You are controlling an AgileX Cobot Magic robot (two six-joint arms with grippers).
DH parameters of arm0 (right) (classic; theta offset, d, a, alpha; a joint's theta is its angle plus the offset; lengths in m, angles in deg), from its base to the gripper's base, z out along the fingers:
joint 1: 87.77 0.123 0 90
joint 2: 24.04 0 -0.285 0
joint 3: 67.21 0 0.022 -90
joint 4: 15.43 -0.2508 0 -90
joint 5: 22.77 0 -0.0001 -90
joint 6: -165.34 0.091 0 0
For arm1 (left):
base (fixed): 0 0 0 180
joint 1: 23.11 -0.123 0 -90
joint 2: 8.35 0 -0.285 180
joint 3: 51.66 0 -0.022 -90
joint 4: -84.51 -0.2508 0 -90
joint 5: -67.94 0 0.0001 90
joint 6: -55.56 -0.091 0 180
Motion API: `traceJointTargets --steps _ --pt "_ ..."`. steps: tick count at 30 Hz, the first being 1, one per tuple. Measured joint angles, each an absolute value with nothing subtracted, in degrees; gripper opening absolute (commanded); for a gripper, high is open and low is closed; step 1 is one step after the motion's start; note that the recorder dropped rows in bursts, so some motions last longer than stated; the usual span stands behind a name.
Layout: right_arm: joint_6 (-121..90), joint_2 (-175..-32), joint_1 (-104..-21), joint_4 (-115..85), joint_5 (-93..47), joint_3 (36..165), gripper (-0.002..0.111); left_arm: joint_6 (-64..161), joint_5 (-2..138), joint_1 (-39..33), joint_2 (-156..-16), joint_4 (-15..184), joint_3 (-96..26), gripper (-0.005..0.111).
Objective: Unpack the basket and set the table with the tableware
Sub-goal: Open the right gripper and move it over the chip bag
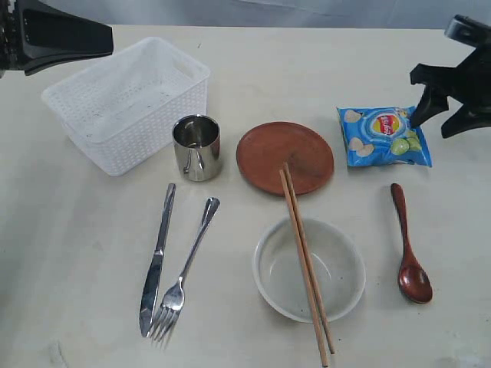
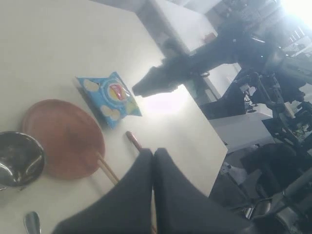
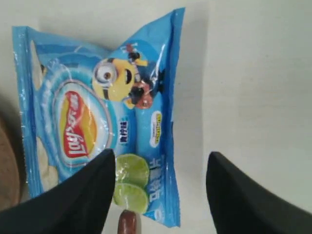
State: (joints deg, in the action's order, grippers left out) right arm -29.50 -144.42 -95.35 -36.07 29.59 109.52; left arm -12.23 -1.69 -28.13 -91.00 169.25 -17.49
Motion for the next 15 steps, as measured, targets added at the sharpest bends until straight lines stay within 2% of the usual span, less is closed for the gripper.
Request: traceJointTargets --steps 3,5,12,13,15 --pt "-29.4 -146.3 -95.4 -35.9 29.7 109.5 0.053 -12.2 -1.7 -28.1 -91.0 169.2 -17.5 0.000" --pt "-29.4 -147.4 -95.4 -35.9 29.7 109.5 0.047 -12.3 -1.7 -28.1 -91.0 169.2 -17.5 0.000" --pt "-29.4 -149.5 -95.4 -35.9 29.8 109.5 0.004 -12.3 -1.7 -28.1 -91.0 169.2 -17.5 0.000" --pt "-29.4 -149.5 -95.4 -35.9 29.8 109.5 0.000 -12.3 -1.7 -28.1 -91.0 169.2 -17.5 0.000" --pt "-29.4 -149.5 -95.4 -35.8 29.8 109.5 0.000 -12.3 -1.7 -28.1 -91.0 169.2 -17.5 0.000"
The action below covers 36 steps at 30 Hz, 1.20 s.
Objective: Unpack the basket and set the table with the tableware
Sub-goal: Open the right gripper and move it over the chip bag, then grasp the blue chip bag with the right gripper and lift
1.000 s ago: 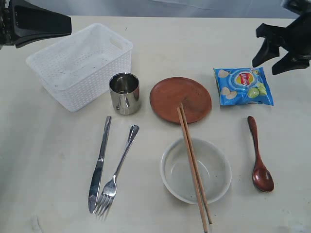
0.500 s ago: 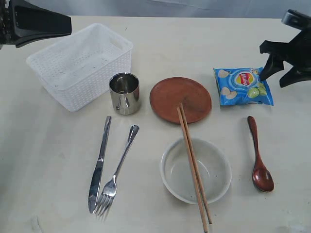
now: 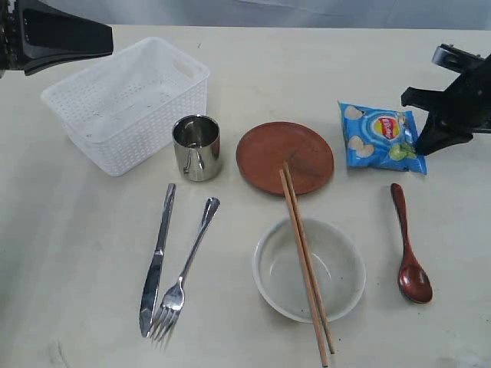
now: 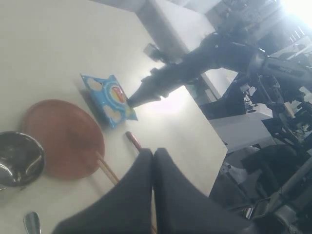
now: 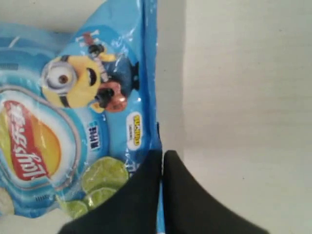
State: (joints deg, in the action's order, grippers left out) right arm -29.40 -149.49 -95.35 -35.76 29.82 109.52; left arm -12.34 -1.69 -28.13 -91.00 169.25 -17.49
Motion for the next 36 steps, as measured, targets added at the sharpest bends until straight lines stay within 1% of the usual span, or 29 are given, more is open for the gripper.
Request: traceJointTargets --steps 4,12,13,14,15,17,19,22,26,28,31,36 --pt "-29.4 -149.5 -95.4 -35.7 29.8 109.5 0.000 -12.3 -1.7 -28.1 -91.0 169.2 -17.5 0.000" --pt "-32.7 -143.9 -95.4 -37.9 29.9 109.5 0.000 -12.3 -1.7 -28.1 -91.0 169.3 -17.5 0.000" --pt "-33.4 -143.4 -95.4 -39.0 29.8 109.5 0.004 -12.3 -1.7 -28.1 -91.0 169.3 -17.5 0.000" --pt "-34.2 -143.1 -95.4 -40.5 29.8 109.5 0.011 -12.3 -1.7 -28.1 -91.0 169.5 -17.5 0.000" --pt "-34.5 -143.1 -95.4 -40.9 29.8 109.5 0.032 -12.3 -1.7 -28.1 -91.0 169.5 -17.5 0.000" --pt "-34.8 -143.1 -94.9 -41.3 29.7 109.5 0.058 -12.3 -1.7 -28.1 -91.0 169.5 -17.5 0.000" --pt "-35.7 -143.1 -93.3 -41.3 29.0 109.5 0.054 -12.3 -1.7 -28.1 -91.0 169.5 -17.5 0.000" --pt "-35.5 -143.1 -88.6 -37.3 25.7 109.5 0.054 -12.3 -1.7 -28.1 -91.0 169.5 -17.5 0.000" --pt "-24.1 -143.1 -80.9 -19.0 19.6 109.5 0.054 -12.3 -1.7 -28.1 -91.0 169.6 -17.5 0.000" --pt "-16.5 -143.1 -78.8 -11.2 18.4 109.5 0.054 -12.3 -1.7 -28.1 -91.0 169.6 -17.5 0.000" --pt "-12.8 -143.1 -78.5 -8.2 18.2 109.5 0.054 -12.3 -1.7 -28.1 -91.0 169.6 -17.5 0.000" --pt "-11.4 -144.8 -78.5 -9.2 20.2 109.5 0.054 -12.3 -1.7 -28.1 -91.0 169.6 -17.5 0.000"
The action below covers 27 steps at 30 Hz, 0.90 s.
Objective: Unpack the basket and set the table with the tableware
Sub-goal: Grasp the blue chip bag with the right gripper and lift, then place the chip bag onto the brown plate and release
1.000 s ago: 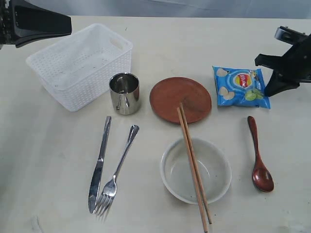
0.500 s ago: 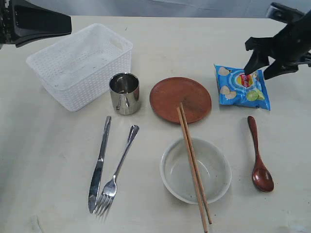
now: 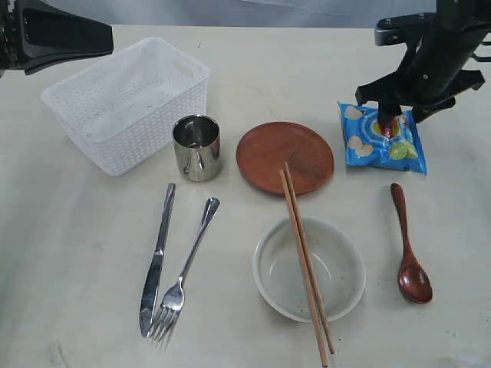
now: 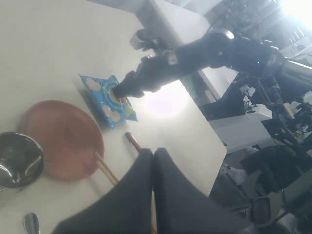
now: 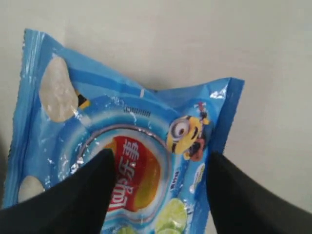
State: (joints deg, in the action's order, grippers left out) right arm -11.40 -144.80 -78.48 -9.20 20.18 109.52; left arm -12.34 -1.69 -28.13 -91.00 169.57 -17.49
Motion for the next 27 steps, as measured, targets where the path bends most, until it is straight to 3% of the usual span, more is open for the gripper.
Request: traceJointTargets --steps 3,8,9,27 --pt "-11.4 -146.6 -78.5 -10.1 21.0 109.5 0.045 -12.3 -1.7 -28.1 -91.0 169.6 -17.5 0.000" --pt "-11.4 -147.0 -78.5 -10.2 21.1 109.5 0.003 -12.3 -1.7 -28.1 -91.0 169.6 -17.5 0.000" --pt "-11.4 -147.0 -78.5 -10.2 21.1 109.5 0.000 -12.3 -1.7 -28.1 -91.0 169.6 -17.5 0.000" --pt "-15.1 -138.3 -76.2 -15.0 21.4 109.5 -0.001 -12.3 -1.7 -28.1 -91.0 169.6 -17.5 0.000"
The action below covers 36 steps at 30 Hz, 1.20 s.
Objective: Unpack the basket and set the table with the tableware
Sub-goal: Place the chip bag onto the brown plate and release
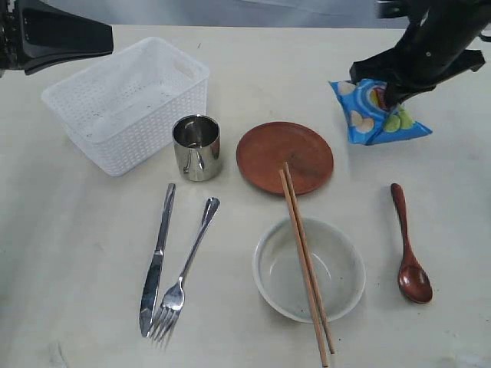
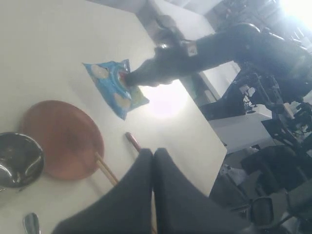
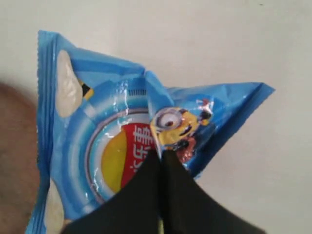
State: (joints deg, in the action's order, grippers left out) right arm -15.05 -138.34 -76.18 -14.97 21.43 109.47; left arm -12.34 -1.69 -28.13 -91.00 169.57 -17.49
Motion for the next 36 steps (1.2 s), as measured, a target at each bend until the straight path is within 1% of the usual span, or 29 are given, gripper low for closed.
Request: traceJointTargets --steps 9,13,36 --pt "-19.3 -140.2 -66.1 -19.1 18.0 109.5 -0.001 -12.3 -1.7 -28.1 -91.0 169.6 -17.5 0.000" --pt "-19.4 -141.6 -63.8 -19.1 17.1 109.5 -0.001 -12.3 -1.7 -28.1 -91.0 169.6 -17.5 0.000" --pt "-19.4 -143.5 -62.9 -22.9 17.2 109.5 0.000 -12.3 -1.7 -28.1 -91.0 169.6 -17.5 0.000"
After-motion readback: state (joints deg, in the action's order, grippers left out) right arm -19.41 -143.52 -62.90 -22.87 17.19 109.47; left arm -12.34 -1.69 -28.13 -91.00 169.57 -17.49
